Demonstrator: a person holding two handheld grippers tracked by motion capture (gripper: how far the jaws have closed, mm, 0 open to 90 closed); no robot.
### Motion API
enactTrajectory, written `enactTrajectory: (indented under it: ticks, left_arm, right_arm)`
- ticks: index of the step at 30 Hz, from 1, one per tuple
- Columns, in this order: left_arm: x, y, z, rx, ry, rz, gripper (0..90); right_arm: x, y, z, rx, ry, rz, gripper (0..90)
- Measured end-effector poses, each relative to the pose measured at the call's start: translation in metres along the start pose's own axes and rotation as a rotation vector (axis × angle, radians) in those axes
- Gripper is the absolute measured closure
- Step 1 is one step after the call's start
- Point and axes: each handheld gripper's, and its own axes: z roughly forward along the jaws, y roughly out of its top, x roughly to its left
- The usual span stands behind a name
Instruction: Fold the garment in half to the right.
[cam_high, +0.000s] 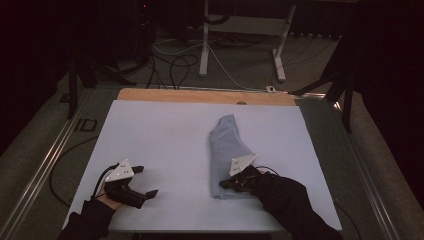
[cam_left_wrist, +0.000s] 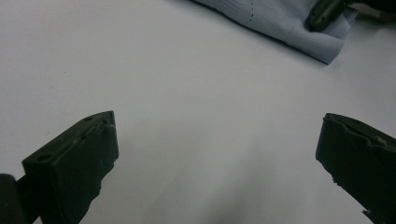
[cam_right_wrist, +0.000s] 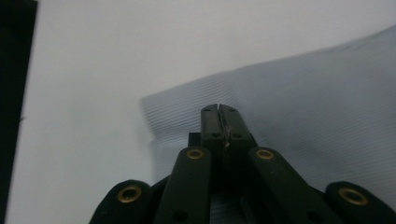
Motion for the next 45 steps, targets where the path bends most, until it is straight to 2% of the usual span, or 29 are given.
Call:
enactTrajectory:
  ticks: [4,11,14,18,26,28,37,39,42,45]
  left_arm:
    - [0.0,0.0,0.0,0.001,-0.003,-0.002,0.4]
    - [0.0,0.0,0.0,-0.002,-0.003,0.001,0.4]
    - [0.0,0.0,0.0,-0.001,-0.002,0.001,0.4]
    - [0.0,0.0,0.0,-0.001,-0.004,-0.002,0.4]
    - [0.0,0.0,0.0,0.0,-0.006,-0.002,0.4]
    - [0.0,0.0,0.0,0.0,-0.004,-0.005,0.4]
    - [0.0,0.001,-0.001,0.001,-0.003,0.004,0.4]
    - [0.0,0.0,-0.001,0.0,-0.001,-0.001,0.4]
    - [0.0,0.0,-0.001,0.001,-0.005,0.001,0.4]
    - [0.001,0.0,-0.002,-0.004,-0.005,-0.002,0.4]
  right_arm:
    - [0.005,-0.005,0.0,-0.019,0.022,0.02,90.0]
    - [0.012,-0.008,0.003,-0.023,0.051,0.006,90.0]
    - [0.012,-0.008,0.002,-0.026,0.059,0.009,90.0]
    - [0.014,-0.008,0.003,-0.02,0.056,-0.031,90.0]
    - [0.016,-0.009,0.004,-0.019,0.073,-0.046,90.0]
    - [0.016,-0.009,0.003,-0.014,0.091,-0.05,90.0]
    - [0.015,-0.004,0.002,-0.013,0.09,-0.021,90.0]
    - [0.015,0.0,-0.002,-0.028,0.096,-0.018,90.0]
    - [0.013,0.005,-0.008,-0.036,0.087,-0.016,90.0]
    - [0.008,0.008,-0.015,-0.056,0.057,-0.015,90.0]
